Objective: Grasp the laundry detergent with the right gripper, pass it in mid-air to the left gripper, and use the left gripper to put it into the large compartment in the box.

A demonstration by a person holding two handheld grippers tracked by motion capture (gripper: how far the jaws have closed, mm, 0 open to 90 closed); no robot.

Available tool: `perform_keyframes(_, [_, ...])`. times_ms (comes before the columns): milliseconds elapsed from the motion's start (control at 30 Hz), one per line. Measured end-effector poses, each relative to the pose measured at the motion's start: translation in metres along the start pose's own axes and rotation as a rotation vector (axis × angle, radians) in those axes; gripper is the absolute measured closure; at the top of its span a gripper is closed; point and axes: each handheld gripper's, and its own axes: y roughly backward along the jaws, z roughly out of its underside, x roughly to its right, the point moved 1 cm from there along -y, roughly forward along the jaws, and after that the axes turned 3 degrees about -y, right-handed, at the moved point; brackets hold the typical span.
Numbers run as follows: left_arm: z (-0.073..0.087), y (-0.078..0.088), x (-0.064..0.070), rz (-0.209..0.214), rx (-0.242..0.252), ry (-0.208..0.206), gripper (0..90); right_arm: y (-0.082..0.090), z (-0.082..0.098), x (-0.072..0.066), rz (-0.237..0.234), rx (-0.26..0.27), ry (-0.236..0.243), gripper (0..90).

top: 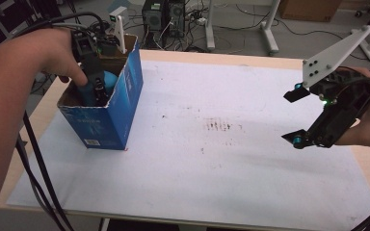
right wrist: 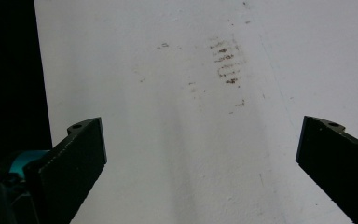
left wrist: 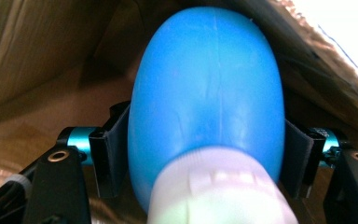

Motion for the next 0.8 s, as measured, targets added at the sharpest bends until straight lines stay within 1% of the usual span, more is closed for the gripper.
perform_keyframes(33, [0.000, 0.000, 0.000, 0.000, 0.000, 0.000, 30.2, 0.000, 0.000, 0.000, 0.000, 0.000, 0.000, 0.6])
perform_keyframes(67, [0.001, 0.002, 0.000, -0.002, 0.000, 0.001, 28.2, 0.000, 0.000, 0.000, 0.000, 0.000, 0.000, 0.6])
perform_keyframes(167, [0.002, 0.009, 0.002, -0.003, 0.001, 0.008, 27.9, 0.001, 0.000, 0.000, -0.002, 0.002, 0.005, 0.6])
perform_keyframes(300, [0.002, 0.017, 0.005, -0.013, 0.003, 0.003, 27.7, 0.002, 0.000, -0.001, -0.001, 0.006, -0.002, 0.6])
perform_keyframes(333, [0.002, 0.017, 0.005, -0.013, 0.003, 0.003, 26.5, 0.002, 0.000, -0.001, -0.001, 0.006, -0.002, 0.6])
perform_keyframes(500, [0.001, 0.034, 0.011, -0.030, 0.007, -0.012, 24.8, 0.005, 0.000, -0.001, -0.002, 0.010, 0.005, 0.6])
perform_keyframes(567, [0.001, 0.041, 0.013, -0.038, 0.011, -0.016, 24.8, 0.007, 0.001, -0.001, 0.000, 0.008, -0.005, 0.6])
perform_keyframes(600, [0.001, 0.044, 0.014, -0.041, 0.013, -0.018, 24.4, 0.008, 0.001, -0.001, 0.001, 0.008, -0.002, 0.6])
perform_keyframes(667, [0.001, 0.052, 0.017, -0.049, 0.014, -0.032, 21.7, 0.011, 0.001, -0.001, 0.003, 0.002, -0.002, 0.6])
perform_keyframes(700, [0.001, 0.055, 0.020, -0.058, 0.017, -0.044, 19.8, 0.013, 0.001, -0.001, 0.002, 0.003, 0.007, 0.6])
perform_keyframes(733, [0.000, 0.063, 0.025, -0.069, 0.021, -0.065, 19.5, 0.014, 0.001, -0.001, 0.004, 0.003, 0.007, 0.6])
perform_keyframes(767, [0.000, 0.063, 0.025, -0.069, 0.021, -0.065, 19.4, 0.015, 0.001, -0.001, 0.001, 0.002, 0.011, 0.6])
perform_keyframes(800, [-0.001, 0.066, 0.028, -0.074, 0.022, -0.075, 19.4, 0.015, 0.001, -0.001, 0.001, 0.002, 0.011, 0.6])
